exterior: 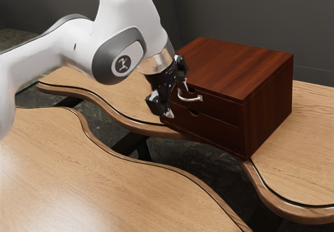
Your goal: Pull the drawer handle with one arm to open the drawer
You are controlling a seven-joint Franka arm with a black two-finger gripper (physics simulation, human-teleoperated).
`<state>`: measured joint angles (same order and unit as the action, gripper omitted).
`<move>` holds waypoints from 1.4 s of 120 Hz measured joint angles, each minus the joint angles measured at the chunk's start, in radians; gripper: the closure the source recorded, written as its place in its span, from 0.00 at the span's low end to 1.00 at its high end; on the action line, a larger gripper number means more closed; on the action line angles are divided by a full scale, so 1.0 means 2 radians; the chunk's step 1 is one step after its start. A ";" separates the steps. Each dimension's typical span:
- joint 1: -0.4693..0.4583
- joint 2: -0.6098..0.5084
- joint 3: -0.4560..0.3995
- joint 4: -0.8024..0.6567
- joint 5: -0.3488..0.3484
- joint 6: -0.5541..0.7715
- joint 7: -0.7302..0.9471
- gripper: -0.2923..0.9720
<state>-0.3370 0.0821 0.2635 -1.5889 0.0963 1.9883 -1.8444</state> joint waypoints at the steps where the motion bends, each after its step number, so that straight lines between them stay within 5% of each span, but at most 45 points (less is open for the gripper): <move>1: 0.001 0.001 0.000 0.000 0.000 0.000 -0.003 0.31; 40: 0.018 0.029 0.000 0.001 0.000 0.009 -0.054 0.32; 77: 0.060 0.035 -0.037 0.002 -0.001 0.013 -0.019 0.32; 168: 0.070 0.060 -0.039 -0.015 -0.002 0.111 0.042 0.34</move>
<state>-0.1975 0.2017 0.1849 -1.6183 0.0925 2.2106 -1.7611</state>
